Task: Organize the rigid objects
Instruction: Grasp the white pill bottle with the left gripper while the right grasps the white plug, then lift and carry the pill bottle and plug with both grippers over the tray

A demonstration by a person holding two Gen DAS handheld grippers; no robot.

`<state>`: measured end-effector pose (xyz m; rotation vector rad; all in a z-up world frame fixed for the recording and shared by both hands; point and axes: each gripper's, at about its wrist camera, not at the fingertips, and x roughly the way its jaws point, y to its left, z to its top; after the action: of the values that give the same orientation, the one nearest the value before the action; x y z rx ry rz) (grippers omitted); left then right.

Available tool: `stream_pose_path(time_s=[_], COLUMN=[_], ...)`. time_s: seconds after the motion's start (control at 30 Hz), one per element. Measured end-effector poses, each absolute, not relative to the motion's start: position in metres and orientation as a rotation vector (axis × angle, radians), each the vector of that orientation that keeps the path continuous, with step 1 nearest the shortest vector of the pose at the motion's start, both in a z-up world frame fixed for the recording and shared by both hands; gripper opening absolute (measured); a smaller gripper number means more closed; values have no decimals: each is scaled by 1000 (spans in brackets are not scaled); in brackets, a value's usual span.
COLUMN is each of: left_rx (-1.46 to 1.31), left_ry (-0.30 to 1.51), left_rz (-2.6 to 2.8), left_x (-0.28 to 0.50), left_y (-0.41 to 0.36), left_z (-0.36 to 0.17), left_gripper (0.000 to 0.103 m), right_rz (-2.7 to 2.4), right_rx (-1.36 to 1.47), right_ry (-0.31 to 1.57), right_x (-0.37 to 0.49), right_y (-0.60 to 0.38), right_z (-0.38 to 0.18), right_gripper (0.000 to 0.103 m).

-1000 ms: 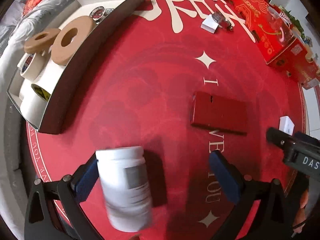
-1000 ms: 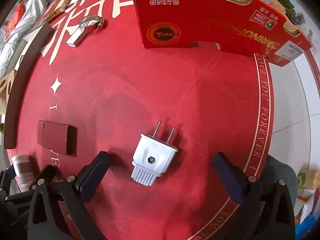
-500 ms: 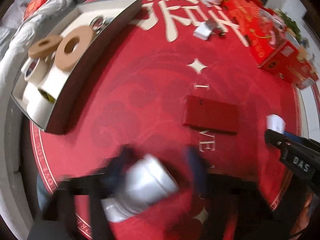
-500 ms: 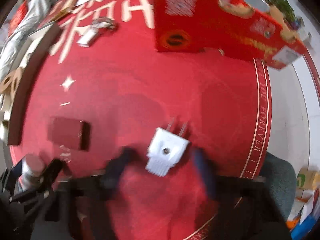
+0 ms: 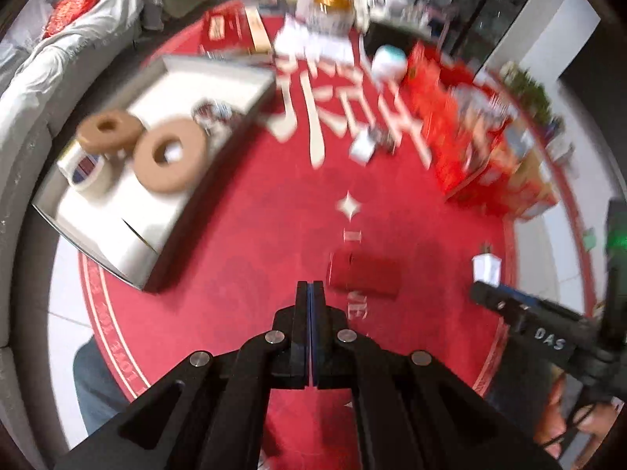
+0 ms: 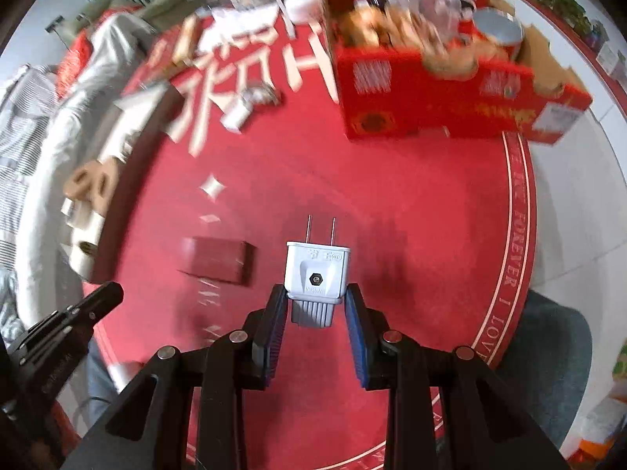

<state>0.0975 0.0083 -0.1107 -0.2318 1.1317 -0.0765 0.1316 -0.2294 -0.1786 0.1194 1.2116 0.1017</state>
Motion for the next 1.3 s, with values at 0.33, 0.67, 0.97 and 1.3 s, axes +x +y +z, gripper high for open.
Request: stream_pose_path(time_s=[0.33,0.67,0.97,1.3], left_rx=[-288,133,-1,-139], left_ry=[1004,1231,1451,1154], left_rz=[-63,54,-25,-9], left_x=[103,62,45,79], left_y=[56,63,81,75], left_z=[-45,-128,-199,-83], left_gripper=[0,72,42,42], right_rz=[200,264,293,322], right_rx=[141,91,87,48], right_ry=[1096,1124,1238,1117], right_x=[136,127,119,127], right_y=[-198,-179,-164,-144], right_z=[-120,-124,-163,-112], right_gripper=[31,31,32,31])
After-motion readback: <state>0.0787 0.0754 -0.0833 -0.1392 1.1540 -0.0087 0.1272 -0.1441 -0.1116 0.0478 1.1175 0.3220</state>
